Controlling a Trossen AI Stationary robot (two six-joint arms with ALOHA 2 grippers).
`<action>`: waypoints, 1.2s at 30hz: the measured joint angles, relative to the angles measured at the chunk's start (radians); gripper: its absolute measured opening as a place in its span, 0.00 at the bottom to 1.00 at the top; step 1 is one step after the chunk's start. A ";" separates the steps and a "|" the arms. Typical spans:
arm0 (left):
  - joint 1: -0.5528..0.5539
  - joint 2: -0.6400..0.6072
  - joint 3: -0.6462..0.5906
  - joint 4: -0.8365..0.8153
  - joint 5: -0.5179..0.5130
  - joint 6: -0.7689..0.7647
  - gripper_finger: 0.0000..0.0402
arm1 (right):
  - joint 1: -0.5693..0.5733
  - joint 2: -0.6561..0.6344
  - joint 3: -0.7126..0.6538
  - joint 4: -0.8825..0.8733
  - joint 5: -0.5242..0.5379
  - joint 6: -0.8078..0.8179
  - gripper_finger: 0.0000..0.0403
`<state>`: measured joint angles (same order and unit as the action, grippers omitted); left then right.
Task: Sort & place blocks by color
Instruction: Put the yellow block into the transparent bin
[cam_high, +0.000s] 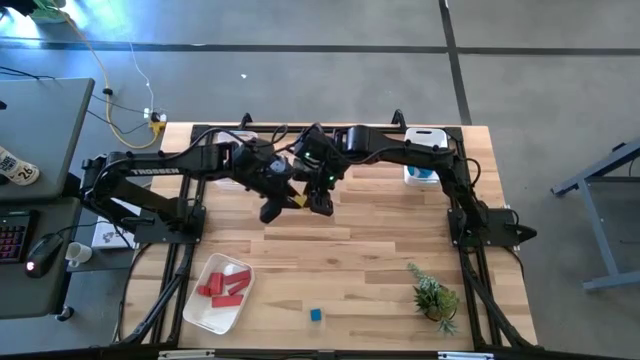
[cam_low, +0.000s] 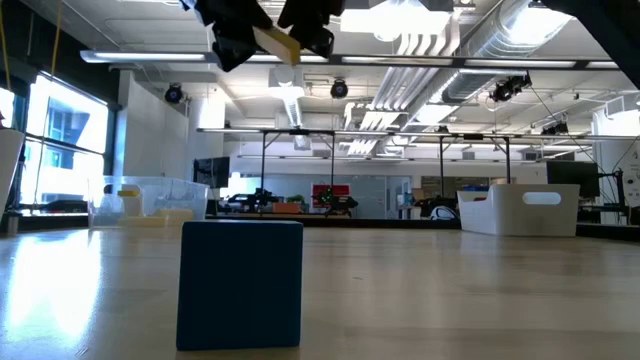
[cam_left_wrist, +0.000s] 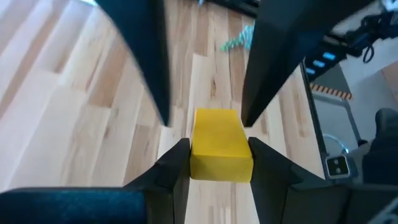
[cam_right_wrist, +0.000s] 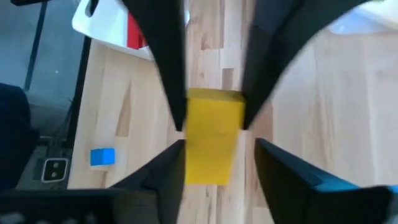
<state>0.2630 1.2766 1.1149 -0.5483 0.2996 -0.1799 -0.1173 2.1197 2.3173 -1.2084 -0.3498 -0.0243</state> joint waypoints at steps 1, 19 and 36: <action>0.000 0.000 0.000 -0.015 -0.004 0.000 0.27 | 0.000 0.000 0.000 0.006 0.002 0.000 0.48; 0.167 -0.010 0.000 -0.553 -0.466 0.039 0.28 | 0.007 0.000 0.000 -0.021 0.137 0.094 0.61; 0.428 -0.012 -0.064 -0.629 -0.579 0.078 0.28 | 0.101 0.001 -0.008 0.005 0.372 0.390 0.62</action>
<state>0.6905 1.2644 1.0512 -1.1770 -0.2795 -0.1018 -0.0167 2.1208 2.3089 -1.2037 0.0220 0.3653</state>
